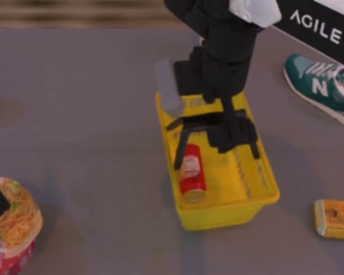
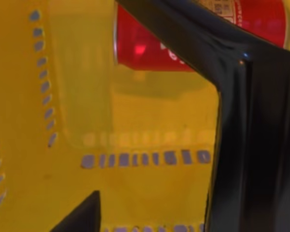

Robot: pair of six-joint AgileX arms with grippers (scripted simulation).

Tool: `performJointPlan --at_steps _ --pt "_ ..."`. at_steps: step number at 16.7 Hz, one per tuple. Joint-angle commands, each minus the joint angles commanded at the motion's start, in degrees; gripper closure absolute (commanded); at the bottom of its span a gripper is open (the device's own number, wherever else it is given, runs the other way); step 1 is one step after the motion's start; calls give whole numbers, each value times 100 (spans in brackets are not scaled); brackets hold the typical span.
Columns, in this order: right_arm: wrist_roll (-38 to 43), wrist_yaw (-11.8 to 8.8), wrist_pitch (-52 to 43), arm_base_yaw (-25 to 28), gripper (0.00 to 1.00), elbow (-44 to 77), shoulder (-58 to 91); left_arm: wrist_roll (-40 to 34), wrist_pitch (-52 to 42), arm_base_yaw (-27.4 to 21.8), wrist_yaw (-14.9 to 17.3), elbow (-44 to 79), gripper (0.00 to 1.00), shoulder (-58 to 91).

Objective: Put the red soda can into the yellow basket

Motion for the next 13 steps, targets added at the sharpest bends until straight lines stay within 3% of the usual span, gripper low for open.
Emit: performJointPlan --at_steps 8,13 --pt "-88 -1 -92 36 0 151 177 30 -99 17 -130 -144 0 -208" --pt "-88 -1 334 62 0 -325 134 30 -99 17 -130 -144 0 -208"
